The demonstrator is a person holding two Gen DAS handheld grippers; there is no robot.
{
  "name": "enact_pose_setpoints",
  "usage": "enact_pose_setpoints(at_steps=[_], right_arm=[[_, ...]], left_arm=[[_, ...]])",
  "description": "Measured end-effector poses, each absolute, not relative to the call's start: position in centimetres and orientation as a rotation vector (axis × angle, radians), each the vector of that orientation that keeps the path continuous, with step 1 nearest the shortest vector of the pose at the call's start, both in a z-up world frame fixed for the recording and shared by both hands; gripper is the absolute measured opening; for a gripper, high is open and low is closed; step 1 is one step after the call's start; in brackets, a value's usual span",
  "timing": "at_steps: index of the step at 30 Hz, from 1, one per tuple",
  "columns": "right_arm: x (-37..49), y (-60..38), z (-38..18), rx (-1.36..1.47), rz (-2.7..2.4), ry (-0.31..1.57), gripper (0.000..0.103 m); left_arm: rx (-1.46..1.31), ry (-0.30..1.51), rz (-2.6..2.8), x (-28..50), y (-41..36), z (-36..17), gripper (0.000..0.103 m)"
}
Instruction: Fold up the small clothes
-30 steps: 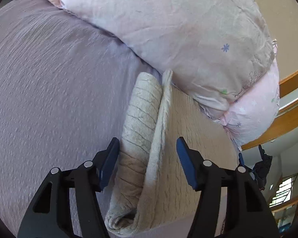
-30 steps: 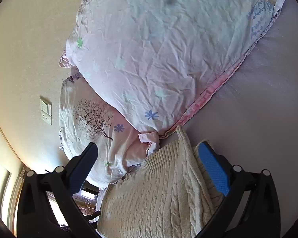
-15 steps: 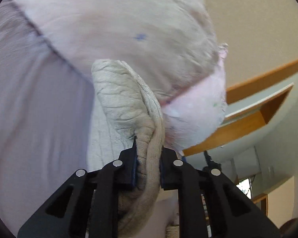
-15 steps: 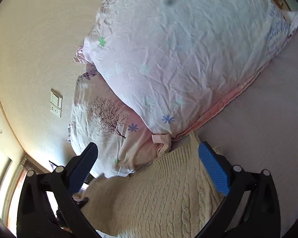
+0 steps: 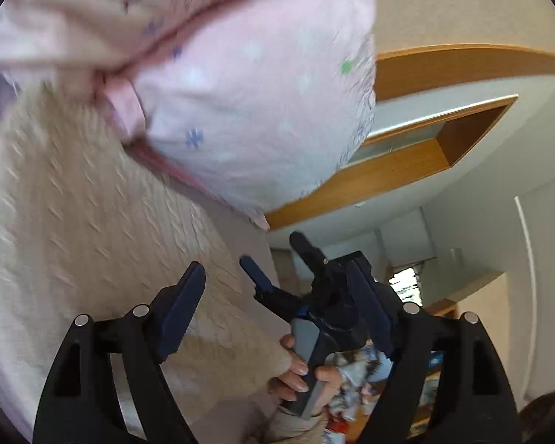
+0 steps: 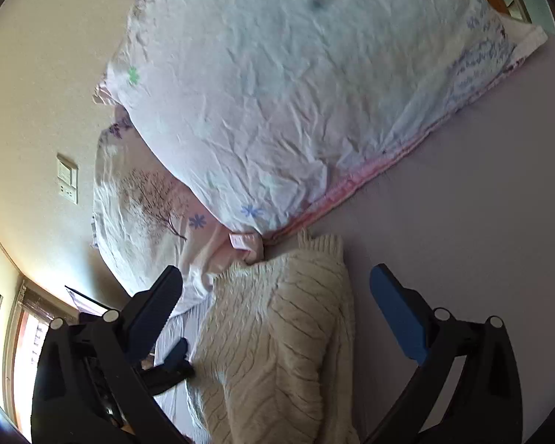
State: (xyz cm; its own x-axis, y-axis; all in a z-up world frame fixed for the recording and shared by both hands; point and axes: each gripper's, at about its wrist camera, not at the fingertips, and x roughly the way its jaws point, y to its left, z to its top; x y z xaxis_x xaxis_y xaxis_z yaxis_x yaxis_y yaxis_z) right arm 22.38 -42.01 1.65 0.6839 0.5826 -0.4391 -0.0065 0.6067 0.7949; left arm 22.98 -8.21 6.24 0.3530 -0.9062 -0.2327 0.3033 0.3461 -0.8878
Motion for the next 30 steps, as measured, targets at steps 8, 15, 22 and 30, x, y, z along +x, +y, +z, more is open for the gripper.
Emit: enact_pose_setpoints(at_steps=[8, 15, 22, 30], right_arm=[[24.0, -38.9, -2.2, 0.837, 0.453, 0.996, 0.086], [23.9, -38.0, -3.7, 0.863, 0.470, 1.011, 0.041], [23.5, -33.6, -2.8, 0.866, 0.717, 0.996, 0.034], [22.5, -30.3, 0.2, 0.622, 0.618, 0.925, 0.066]], left_arm=[[-0.565, 1.043, -0.545, 22.6, -2.5, 2.8, 0.091], [-0.619, 1.018, -0.571, 22.1, -5.1, -0.2, 0.072], [-0.505, 0.924, -0.636, 19.3, -0.5, 4.1, 0.046], [-0.335, 0.813, -0.375, 16.8, 5.0, 6.3, 0.055]])
